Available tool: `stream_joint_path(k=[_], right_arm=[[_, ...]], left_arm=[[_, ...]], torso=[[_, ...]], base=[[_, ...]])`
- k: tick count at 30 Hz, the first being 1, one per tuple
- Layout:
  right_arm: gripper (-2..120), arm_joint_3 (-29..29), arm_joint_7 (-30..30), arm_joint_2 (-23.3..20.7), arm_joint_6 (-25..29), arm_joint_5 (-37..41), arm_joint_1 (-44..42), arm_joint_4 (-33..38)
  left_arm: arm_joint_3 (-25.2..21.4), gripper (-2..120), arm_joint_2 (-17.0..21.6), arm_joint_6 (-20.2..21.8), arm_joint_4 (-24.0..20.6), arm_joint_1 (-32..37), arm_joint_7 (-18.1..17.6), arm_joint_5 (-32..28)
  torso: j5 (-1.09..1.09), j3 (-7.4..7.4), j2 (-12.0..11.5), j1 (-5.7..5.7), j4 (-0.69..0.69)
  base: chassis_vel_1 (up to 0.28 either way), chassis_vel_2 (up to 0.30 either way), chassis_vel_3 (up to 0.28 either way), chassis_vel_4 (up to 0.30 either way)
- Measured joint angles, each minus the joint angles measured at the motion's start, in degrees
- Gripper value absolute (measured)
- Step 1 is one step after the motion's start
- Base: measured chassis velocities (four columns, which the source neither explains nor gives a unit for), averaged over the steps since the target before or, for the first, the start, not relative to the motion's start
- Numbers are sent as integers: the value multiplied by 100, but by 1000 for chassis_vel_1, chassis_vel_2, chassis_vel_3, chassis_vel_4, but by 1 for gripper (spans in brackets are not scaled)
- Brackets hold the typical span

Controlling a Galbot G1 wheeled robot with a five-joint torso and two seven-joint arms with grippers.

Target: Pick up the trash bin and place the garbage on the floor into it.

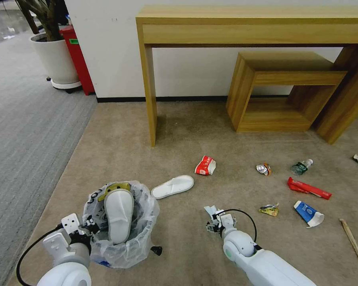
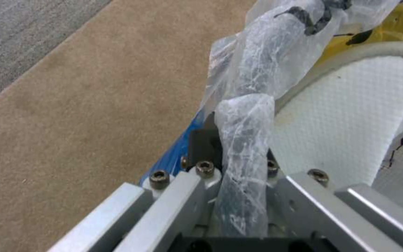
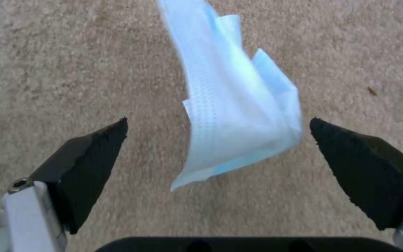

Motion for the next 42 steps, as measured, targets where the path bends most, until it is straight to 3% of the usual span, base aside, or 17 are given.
stream_joint_path(k=[6,10,14,19,21,23,29,35,38,42], right_arm=[[89,7,-97,104,146,-141,21,-196],[70,7,-203,217,290,-259,50,-400],[61,7,-230,220,324,-283,53,-423],[39,55,-357,96,462,-293,43,-371],[29,151,-565,-68,708,-253,-1,-224],[28,196,-668,-134,808,-234,-25,-163],[1,742,-1787,-672,1995,-143,-241,377],[0,1082,-2466,-931,2755,71,-350,889],[0,1180,-2958,-1083,3275,520,-334,1455],[0,1156,-3572,-1196,3566,1103,-141,2078]], left_arm=[[8,1,16,-2,4,-7,5,-8],[13,1,37,-14,5,-6,13,-21],[13,1,46,-31,5,-9,15,-24],[3,1,63,-39,17,-22,21,-35],[-15,1,85,-45,68,-44,21,-34],[-18,1,91,-45,84,-49,22,-34],[-27,1,127,-55,221,-83,23,-18],[-6,1,131,-57,261,-91,23,-2],[14,1,133,-56,248,-91,23,0],[23,1,119,-48,176,-62,22,5]], torso=[[-1,0,0,0,0],[1,0,0,0,1],[0,0,0,0,1],[2,0,0,0,1],[1,0,0,0,1],[1,0,0,0,1],[0,0,0,0,0],[0,0,0,0,0],[0,0,0,0,0],[-1,-1,0,0,1]], base=[[0,0,0,0],[0,0,0,0],[0,0,0,0],[0,0,0,0],[0,0,0,0],[0,0,0,0],[0,0,0,0],[0,0,0,0],[0,0,0,0],[0,0,0,0]])
